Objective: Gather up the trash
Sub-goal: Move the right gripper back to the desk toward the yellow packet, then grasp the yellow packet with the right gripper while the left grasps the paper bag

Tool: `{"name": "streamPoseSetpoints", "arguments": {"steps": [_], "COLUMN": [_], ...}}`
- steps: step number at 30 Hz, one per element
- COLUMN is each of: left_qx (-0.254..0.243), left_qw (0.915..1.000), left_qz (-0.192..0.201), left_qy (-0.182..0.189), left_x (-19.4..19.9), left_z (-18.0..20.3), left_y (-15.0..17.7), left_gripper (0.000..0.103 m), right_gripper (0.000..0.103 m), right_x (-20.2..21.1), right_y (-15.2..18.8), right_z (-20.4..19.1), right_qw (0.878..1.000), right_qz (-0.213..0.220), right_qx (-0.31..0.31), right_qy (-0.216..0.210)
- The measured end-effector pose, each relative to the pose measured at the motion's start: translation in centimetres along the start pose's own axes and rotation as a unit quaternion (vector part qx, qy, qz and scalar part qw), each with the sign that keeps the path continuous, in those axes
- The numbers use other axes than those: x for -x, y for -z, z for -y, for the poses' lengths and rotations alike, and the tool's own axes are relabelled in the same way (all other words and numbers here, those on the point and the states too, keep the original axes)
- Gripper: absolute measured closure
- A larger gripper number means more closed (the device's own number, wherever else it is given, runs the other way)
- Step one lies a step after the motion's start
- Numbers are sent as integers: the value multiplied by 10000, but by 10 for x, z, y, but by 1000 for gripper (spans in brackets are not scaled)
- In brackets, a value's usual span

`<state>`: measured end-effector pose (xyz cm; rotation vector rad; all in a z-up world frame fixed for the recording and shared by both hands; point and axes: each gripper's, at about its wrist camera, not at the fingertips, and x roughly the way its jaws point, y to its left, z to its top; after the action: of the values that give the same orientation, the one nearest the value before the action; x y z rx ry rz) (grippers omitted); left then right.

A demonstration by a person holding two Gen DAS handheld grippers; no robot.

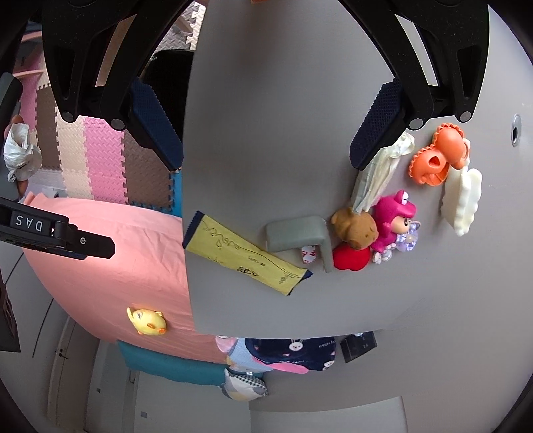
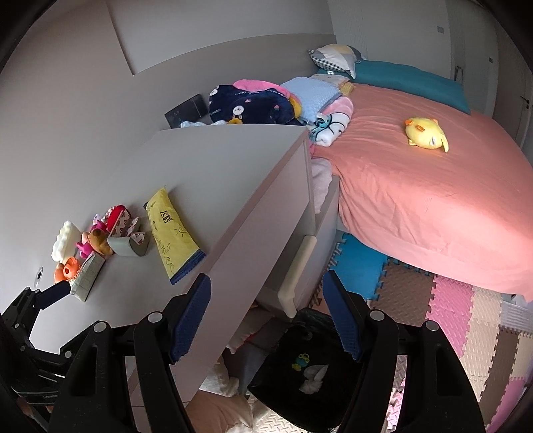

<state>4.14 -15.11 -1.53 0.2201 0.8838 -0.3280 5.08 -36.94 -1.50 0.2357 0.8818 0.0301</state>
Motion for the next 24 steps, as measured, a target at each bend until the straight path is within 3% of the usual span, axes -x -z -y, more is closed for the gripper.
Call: {"name": "streamPoseSetpoints", "arguments": {"steps": [17, 24], "left_qx": [190, 355], "left_qw": [9995, 9982], "left_qz": [-140, -486], "left_qy": [-223, -76], "left_x": [-29, -51], "left_z": [-63, -80], "left_y": [-8, -7], "left_gripper": [6, 25], "right_gripper": [33, 33], "right_x": [-45, -68], "right_y": [-30, -39], "right_z": [-60, -78], "right_qw": [9983, 9969], "right_qz": [-164, -266], "right_qx": [509, 727], "right_qy": [-219, -158]}}
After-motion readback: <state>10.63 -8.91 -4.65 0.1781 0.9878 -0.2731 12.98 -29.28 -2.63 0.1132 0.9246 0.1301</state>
